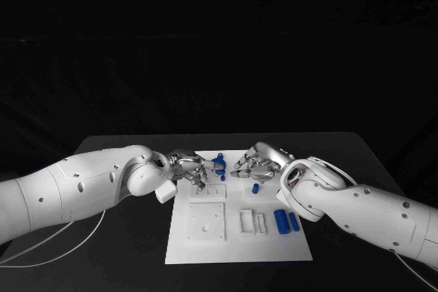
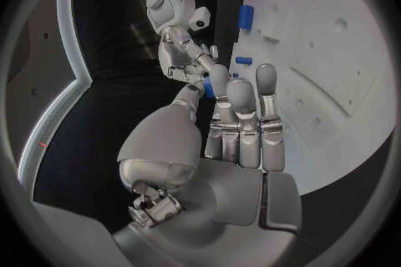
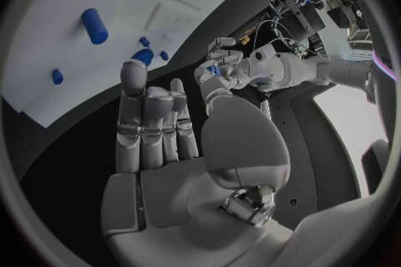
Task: Assemble the parts on the task board
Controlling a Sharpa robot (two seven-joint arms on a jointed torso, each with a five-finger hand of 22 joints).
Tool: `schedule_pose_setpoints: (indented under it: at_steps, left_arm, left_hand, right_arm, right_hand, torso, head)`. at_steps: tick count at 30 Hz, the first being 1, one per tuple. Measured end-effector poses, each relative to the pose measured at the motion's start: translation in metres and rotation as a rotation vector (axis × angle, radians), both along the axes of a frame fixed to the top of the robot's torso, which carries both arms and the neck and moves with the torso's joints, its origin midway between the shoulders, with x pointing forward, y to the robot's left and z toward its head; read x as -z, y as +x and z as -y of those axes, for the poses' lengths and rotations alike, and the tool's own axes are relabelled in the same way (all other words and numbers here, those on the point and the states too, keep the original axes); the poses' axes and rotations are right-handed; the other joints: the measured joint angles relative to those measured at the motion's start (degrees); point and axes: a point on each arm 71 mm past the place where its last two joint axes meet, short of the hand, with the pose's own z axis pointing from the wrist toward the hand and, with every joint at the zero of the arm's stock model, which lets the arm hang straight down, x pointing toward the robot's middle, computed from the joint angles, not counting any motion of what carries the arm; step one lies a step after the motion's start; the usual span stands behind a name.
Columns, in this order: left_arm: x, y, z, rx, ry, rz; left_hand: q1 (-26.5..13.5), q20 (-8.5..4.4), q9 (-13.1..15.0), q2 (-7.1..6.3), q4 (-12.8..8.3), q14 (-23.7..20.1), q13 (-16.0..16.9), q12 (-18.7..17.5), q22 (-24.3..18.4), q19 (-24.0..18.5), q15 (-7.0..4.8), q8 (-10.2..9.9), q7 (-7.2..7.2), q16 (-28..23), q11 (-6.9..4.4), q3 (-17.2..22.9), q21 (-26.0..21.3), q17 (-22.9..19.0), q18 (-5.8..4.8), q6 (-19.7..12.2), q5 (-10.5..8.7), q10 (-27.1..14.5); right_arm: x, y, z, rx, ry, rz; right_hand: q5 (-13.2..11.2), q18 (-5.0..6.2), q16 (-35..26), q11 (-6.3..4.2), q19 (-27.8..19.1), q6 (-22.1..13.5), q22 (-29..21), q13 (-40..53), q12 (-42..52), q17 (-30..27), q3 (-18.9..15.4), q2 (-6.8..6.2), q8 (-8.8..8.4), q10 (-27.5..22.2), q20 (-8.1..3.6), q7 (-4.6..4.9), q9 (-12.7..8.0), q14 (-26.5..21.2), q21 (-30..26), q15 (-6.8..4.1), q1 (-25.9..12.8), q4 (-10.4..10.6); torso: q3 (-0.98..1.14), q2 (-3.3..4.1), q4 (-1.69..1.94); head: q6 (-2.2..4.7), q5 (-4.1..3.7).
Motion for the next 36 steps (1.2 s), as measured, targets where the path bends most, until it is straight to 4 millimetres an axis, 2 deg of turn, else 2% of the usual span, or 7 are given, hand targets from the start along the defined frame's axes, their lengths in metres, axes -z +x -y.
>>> schedule_pose_setpoints:
  at_steps: [7, 10, 19, 27, 36]
  left_arm:
    - [0.003, 0.0, -0.004, 0.006, 0.115, 0.034]
    - [0.004, 0.0, -0.005, 0.005, 0.183, 0.046]
    - [0.005, 0.001, 0.0, 0.008, 0.391, 0.096]
    - [0.006, 0.001, 0.009, 0.013, 0.544, 0.161]
    - [0.008, -0.001, 0.017, -0.005, 0.643, 0.214]
  left_hand:
    - [0.0, 0.0, -0.99, 0.0, -0.07, 0.52, -0.14, 0.0, -0.01, 0.0, -0.12, -0.11, 0.19, 0.0, -0.12, 0.07, 0.01, -0.18, 0.0, 0.23, 0.14, 0.13]
    - [0.03, -0.13, -1.16, -0.02, -0.18, 0.53, -0.25, 0.27, -0.01, 0.13, -0.12, -0.12, 0.18, 0.0, -0.12, -0.04, 0.22, -0.17, 0.0, 0.24, 0.44, 0.13]
    - [0.36, -0.52, -2.03, -0.36, -0.23, 1.29, -0.64, 1.12, -0.01, 0.52, -0.29, 0.01, 0.46, 0.0, -0.32, -0.09, 0.44, -0.13, 0.0, 0.6, 1.35, 0.27]
    - [0.36, -0.52, -2.16, -0.53, -0.23, 1.46, -0.82, 1.35, -0.02, 0.52, -0.39, 0.01, 0.64, 0.0, -0.33, -0.09, 0.44, 0.04, 0.0, 0.79, 2.16, 0.27]
    - [0.06, -0.5, -2.33, -0.83, -0.24, 2.0, -1.0, 2.44, -0.03, 0.95, -0.34, 0.01, 0.83, -0.23, -0.34, -0.08, 0.67, 0.35, 0.0, 1.01, 2.84, 0.27]
  right_arm:
    - [-0.01, 0.012, 0.033, 0.094, 0.051, -0.001]
    - [-0.019, 0.022, 0.053, 0.152, 0.089, 0.007]
    - [-0.052, 0.048, 0.095, 0.284, 0.211, 0.059]
    - [-0.079, 0.06, 0.11, 0.325, 0.289, 0.108]
    - [-0.085, 0.065, 0.114, 0.337, 0.323, 0.116]
  right_hand:
    - [0.89, 0.0, -0.39, 0.21, 0.0, -0.22, -0.04, -0.27, 0.0, -0.22, 0.0, 0.0, 0.0, -0.21, 0.0, -0.19, 0.0, 0.0, -0.35, 0.0, 0.0, 0.0]
    - [1.06, 0.57, -0.39, 0.21, 0.0, -0.22, -0.1, -0.37, 0.0, -0.25, 0.0, 0.0, 0.0, -0.21, 0.0, -0.19, 0.0, 0.0, -0.34, 0.0, 0.0, 0.0]
    - [3.2, 0.58, -0.83, 0.0, 0.0, -0.35, -0.38, -1.12, -0.23, -0.52, -1.44, 0.3, 0.0, -0.41, 0.0, -0.06, 0.01, 0.0, -1.28, 0.0, 0.3, -1.12]
    - [3.69, 0.57, -1.39, 0.21, 0.0, -0.39, -0.74, -1.5, -0.45, -0.76, -2.28, 0.7, 0.0, -0.61, 0.0, -0.01, 0.01, 0.0, -1.98, 0.0, -0.11, -1.82]
    - [3.72, 0.54, -2.35, 0.0, 0.0, -0.39, -1.48, -2.05, -0.98, -1.41, -2.68, 1.21, 0.0, -0.82, 0.0, -0.02, 0.01, -0.18, -3.13, 0.18, -0.17, -2.22]
  torso:
    - [0.0, -0.09, -0.12]
    - [0.02, -0.12, -0.18]
    - [0.12, -0.11, -0.1]
    - [0.22, -0.09, 0.15]
    - [0.28, -0.12, 0.26]
  head:
    - [0.09, 0.32]
    - [0.14, 0.36]
    - [0.08, 0.29]
    - [-0.38, 0.43]
    - [-0.77, 0.52]
